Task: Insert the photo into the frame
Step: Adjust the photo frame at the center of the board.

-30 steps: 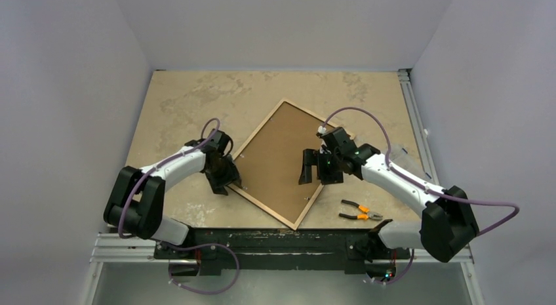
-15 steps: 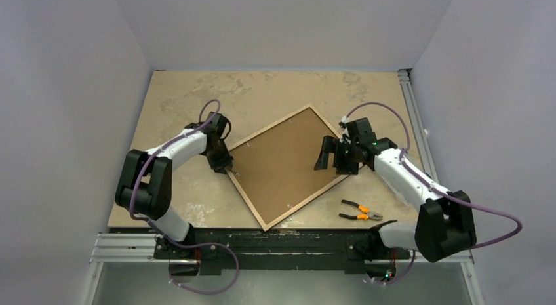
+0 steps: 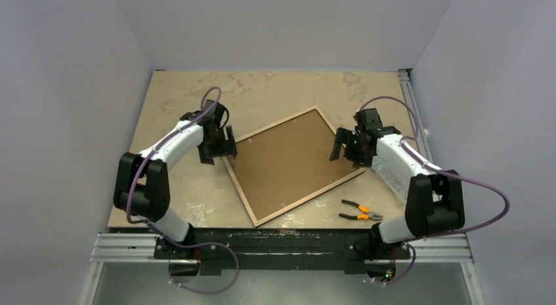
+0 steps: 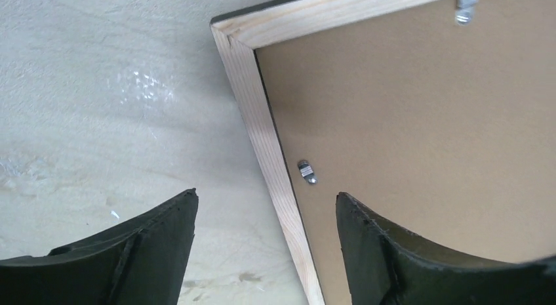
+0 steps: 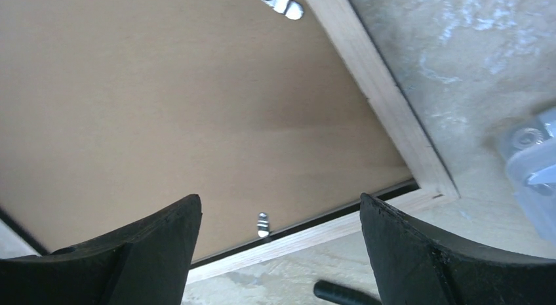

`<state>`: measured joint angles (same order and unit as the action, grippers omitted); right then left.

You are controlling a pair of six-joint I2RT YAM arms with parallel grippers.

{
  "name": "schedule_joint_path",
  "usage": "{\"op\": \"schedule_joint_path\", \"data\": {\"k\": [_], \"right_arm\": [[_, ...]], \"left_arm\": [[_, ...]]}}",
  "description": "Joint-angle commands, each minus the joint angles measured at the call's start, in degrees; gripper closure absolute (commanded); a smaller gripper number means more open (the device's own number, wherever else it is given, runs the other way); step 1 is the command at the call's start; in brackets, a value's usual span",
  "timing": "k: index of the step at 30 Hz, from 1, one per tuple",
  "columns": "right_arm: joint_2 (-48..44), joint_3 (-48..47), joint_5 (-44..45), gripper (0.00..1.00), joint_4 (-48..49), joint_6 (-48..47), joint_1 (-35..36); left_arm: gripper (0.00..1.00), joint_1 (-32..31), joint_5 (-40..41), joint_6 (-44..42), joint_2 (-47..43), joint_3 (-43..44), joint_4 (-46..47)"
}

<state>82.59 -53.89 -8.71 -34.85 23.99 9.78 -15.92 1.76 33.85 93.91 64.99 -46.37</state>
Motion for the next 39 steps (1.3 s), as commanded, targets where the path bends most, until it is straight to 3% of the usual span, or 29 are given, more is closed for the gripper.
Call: {"op": "schedule_joint_path", "data": {"k": [1,9,15,20,29,39], "right_arm": [[1.66,-2.83,6.82,0.11,-1.13,-1.78,-0.50],[6.53,-9.39,8.21,0.11,-1.23,-2.14,-3.16],[13.15,-13.79,7.47,0.10,-1.91,-2.40,-4.97],[17.31,-12.89,2.36,0.11,-0.65,-3.09,-5.07],[11.15,-3.60,-6.64,0.13,0.79,-3.28,-4.99],[-2.27,10.88,-13.68,0.15,0.05,-1.77,-3.44]], "left_arm": [[0.25,0.72,-6.29,0.37,-9.09,-4.15,-0.84],[0.24,0.80,-20.59,8.59,-16.82,-22.73,12.47],[0.25,0.80,-22.60,12.34,-16.36,-26.58,18.92],[0.25,0.81,-24.82,13.04,-14.05,-25.03,21.29],[0.25,0.98,-25.36,12.08,-8.79,-16.69,20.01],[0.26,1.07,-14.72,5.18,-2.46,-3.38,7.07]]}}
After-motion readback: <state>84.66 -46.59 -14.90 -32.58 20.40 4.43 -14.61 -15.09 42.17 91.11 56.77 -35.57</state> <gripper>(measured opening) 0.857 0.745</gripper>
